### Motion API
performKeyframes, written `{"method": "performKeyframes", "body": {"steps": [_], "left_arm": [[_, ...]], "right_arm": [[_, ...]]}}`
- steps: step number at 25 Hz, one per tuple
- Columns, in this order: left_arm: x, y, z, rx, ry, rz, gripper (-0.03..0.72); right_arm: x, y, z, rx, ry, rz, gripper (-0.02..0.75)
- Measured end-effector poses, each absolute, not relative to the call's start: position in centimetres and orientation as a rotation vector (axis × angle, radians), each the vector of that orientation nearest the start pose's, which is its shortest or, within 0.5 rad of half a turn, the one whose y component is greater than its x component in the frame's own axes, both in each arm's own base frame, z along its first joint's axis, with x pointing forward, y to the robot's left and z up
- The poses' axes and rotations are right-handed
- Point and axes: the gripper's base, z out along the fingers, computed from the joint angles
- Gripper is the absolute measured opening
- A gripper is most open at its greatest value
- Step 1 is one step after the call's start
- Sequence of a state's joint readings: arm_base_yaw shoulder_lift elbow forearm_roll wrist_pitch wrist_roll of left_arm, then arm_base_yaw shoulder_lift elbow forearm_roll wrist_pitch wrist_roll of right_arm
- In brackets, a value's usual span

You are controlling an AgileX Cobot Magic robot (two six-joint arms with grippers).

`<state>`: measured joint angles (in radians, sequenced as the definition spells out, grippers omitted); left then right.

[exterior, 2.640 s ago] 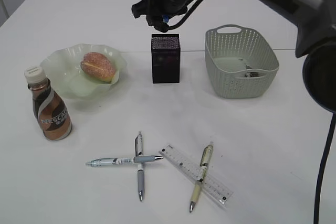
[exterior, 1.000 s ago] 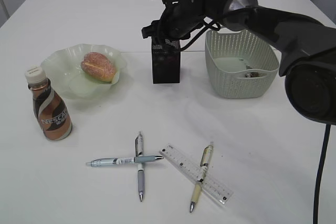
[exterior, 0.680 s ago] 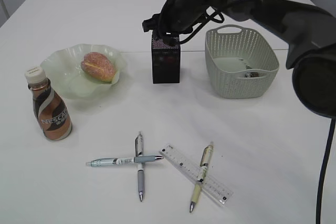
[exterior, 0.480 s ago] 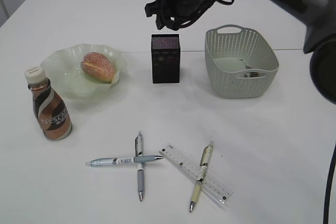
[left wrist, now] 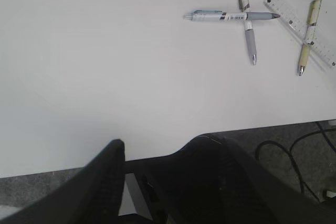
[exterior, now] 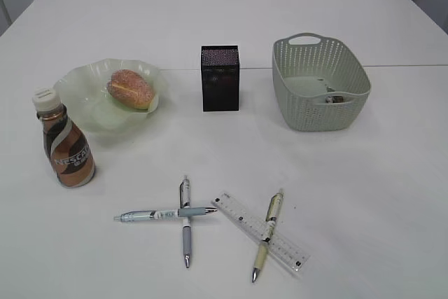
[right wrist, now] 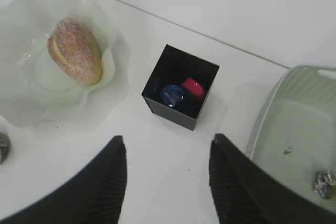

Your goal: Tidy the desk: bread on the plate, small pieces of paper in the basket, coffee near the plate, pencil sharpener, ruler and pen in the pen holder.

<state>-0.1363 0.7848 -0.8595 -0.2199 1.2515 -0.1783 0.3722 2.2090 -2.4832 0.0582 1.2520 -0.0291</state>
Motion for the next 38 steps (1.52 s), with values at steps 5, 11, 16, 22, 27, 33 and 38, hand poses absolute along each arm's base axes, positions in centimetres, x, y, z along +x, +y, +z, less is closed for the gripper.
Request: {"method": "performKeyframes", "body": {"steps": [5, 11, 16, 22, 27, 33, 38], "left_arm": [[11.0, -3.4, 33.3, -0.080, 2.673, -0.402, 0.424], [11.0, -3.4, 33.3, -0.080, 2.673, -0.402, 0.424], [11.0, -3.4, 33.3, -0.080, 2.673, -0.402, 0.424], [11.0, -3.4, 33.3, -0.080, 2.673, -0.400, 0.424], [11.0, -3.3, 33.3, -0.079, 2.674, -0.390, 0.424], [11.0, -3.1, 33.3, -0.074, 2.674, -0.359, 0.424], [11.0, -3.1, 33.3, -0.056, 2.673, -0.341, 0.424]], "right_arm": [[42.2, 17.0, 40.5, -0.496, 2.359, 0.230, 0.371], [39.3, 15.9, 41.2, -0.505, 2.415, 0.226, 0.370], [37.2, 16.1, 39.4, -0.547, 2.515, 0.317, 0.370], [35.0, 19.3, 34.5, -0.776, 2.644, 0.329, 0.370], [33.3, 22.5, 32.0, -0.961, 2.664, 0.258, 0.370], [33.3, 25.5, 28.1, -1.088, 2.710, 0.199, 0.400], [33.9, 25.8, 25.7, -1.114, 2.753, 0.148, 0.407]]}}
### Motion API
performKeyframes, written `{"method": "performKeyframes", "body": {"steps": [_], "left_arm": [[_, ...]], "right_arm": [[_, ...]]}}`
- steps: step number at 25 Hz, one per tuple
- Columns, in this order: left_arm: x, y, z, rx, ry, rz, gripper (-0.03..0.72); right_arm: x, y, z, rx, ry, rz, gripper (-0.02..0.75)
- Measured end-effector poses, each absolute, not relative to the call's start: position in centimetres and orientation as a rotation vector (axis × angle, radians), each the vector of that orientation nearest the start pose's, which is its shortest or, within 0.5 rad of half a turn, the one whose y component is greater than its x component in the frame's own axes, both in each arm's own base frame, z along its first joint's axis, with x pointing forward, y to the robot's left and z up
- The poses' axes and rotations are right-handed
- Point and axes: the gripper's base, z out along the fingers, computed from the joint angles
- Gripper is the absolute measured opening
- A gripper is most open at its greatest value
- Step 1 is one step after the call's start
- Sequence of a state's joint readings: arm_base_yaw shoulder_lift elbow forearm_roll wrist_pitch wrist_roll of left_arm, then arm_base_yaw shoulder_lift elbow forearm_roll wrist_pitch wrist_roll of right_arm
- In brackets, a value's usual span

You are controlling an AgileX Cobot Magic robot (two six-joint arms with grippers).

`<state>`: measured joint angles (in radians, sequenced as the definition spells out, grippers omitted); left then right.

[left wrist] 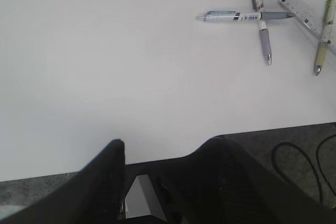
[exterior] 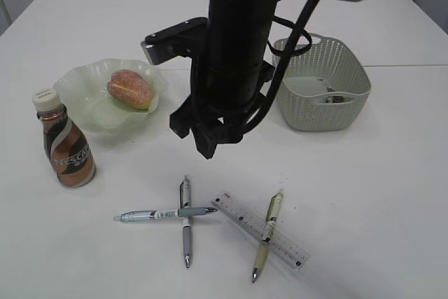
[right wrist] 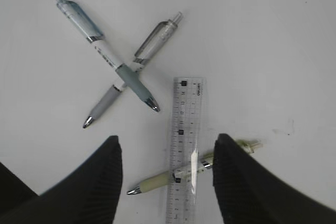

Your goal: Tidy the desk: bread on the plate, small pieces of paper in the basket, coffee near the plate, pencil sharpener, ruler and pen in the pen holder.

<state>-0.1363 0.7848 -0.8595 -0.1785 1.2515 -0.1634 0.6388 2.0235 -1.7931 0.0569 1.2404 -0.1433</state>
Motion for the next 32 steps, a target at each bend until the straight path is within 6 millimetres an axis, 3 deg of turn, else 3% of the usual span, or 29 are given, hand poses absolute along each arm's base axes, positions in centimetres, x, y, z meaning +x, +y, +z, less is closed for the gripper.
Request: {"method": "performKeyframes", "body": {"steps": [8, 17, 25, 32], "left_arm": [[11.0, -3.0, 33.3, -0.052, 2.673, -0.335, 0.424], [11.0, -3.0, 33.3, -0.052, 2.673, -0.333, 0.424], [11.0, -3.0, 33.3, -0.052, 2.673, -0.332, 0.424], [11.0, -3.0, 33.3, -0.051, 2.673, -0.329, 0.424]], "right_arm": [[33.1, 25.0, 22.1, -1.162, 2.860, 0.080, 0.408], [32.4, 24.5, 19.8, -1.223, 2.916, 0.052, 0.410], [32.8, 24.9, 16.4, -1.245, 2.976, 0.043, 0.484], [33.5, 25.2, 15.6, -1.233, 2.922, 0.033, 0.489]]}}
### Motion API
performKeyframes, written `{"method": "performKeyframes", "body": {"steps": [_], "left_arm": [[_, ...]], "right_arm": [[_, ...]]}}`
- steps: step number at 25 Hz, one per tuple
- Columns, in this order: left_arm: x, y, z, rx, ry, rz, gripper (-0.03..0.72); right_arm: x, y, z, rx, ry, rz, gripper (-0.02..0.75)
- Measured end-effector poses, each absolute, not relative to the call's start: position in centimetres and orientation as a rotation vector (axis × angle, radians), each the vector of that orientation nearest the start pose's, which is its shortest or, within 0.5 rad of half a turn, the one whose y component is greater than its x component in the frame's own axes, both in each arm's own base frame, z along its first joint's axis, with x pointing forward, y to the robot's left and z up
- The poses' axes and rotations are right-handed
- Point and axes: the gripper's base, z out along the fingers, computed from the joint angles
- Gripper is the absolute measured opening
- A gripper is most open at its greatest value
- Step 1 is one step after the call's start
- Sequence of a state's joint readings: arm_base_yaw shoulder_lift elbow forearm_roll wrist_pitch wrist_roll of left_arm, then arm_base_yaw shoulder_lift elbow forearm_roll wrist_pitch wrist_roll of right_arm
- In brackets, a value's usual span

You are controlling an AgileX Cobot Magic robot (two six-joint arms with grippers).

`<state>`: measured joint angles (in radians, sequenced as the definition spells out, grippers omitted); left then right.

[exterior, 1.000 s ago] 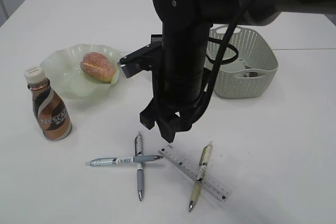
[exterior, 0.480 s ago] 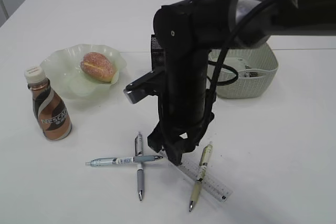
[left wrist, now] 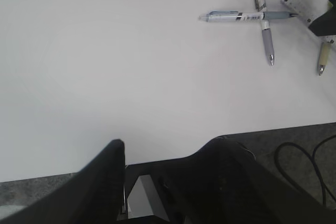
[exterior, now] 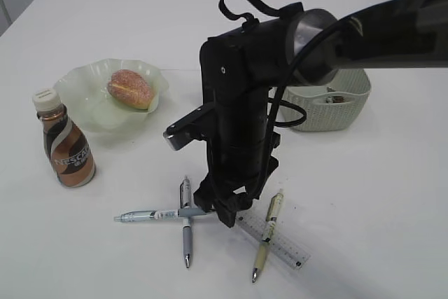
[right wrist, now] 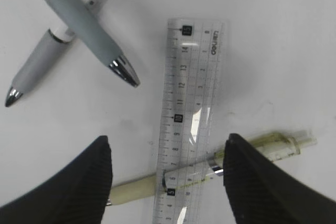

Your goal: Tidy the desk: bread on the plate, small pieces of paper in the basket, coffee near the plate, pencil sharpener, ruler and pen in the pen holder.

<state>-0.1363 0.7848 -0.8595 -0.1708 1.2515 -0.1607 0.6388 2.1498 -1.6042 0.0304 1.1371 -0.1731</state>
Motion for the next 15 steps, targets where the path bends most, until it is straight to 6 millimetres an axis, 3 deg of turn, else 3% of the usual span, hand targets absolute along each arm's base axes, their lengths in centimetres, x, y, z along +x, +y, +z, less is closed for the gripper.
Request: {"method": "performKeyframes", "body": {"steps": [6, 15], "left_arm": [[11.0, -3.0, 33.3, -0.051, 2.673, -0.329, 0.424], [11.0, -3.0, 33.3, -0.051, 2.673, -0.329, 0.424]], "right_arm": [[33.8, 25.1, 13.2, -1.272, 2.955, -0.029, 0.490], [33.8, 25.0, 12.9, -1.280, 2.953, -0.044, 0.490]]}}
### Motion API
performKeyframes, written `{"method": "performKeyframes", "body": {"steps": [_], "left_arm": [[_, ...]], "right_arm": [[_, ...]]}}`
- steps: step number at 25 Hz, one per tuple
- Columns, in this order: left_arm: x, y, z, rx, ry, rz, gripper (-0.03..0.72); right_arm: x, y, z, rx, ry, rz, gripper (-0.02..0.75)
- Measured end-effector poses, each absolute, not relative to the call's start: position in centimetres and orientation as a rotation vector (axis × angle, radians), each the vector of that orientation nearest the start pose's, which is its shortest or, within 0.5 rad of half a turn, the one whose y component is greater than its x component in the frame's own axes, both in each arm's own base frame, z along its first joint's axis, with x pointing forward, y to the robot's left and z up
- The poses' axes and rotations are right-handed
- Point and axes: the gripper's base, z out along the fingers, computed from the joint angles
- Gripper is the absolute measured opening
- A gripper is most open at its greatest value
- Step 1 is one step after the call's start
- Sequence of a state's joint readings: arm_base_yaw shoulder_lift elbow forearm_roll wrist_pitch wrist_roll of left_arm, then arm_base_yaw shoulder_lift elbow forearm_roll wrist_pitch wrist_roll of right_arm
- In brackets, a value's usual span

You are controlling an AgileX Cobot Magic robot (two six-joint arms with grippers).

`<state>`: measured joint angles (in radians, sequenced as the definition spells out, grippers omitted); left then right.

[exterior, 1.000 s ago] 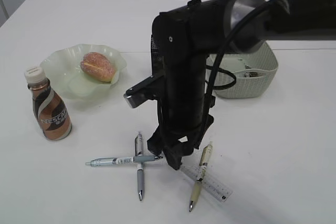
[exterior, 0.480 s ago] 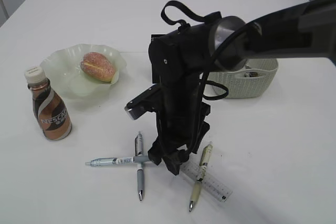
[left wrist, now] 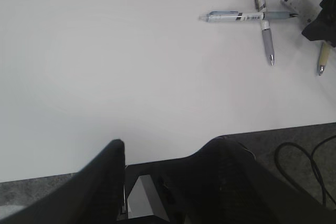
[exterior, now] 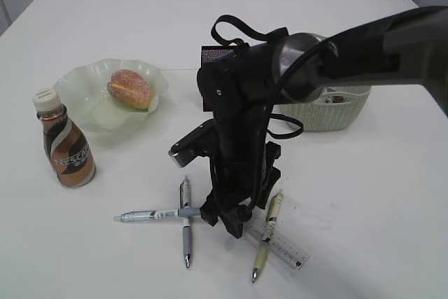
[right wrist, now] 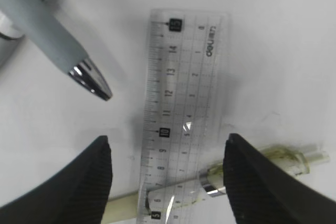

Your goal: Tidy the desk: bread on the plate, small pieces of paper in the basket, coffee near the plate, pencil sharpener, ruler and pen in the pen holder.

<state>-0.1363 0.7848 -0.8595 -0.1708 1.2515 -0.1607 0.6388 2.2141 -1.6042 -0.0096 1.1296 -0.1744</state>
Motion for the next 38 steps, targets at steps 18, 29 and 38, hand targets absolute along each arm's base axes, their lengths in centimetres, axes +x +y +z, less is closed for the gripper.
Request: {"method": "performKeyframes", "body": {"steps": [18, 29, 38], "left_arm": [[11.0, -3.0, 33.3, -0.051, 2.673, -0.329, 0.424], [11.0, -3.0, 33.3, -0.051, 2.673, -0.329, 0.424], [11.0, -3.0, 33.3, -0.049, 2.673, -0.329, 0.424]], "right_arm": [[33.9, 25.0, 12.2, -1.291, 2.965, -0.061, 0.490], [34.0, 24.9, 12.0, -1.302, 2.961, -0.083, 0.490], [33.9, 24.8, 11.6, -1.310, 2.981, -0.092, 0.490]]}}
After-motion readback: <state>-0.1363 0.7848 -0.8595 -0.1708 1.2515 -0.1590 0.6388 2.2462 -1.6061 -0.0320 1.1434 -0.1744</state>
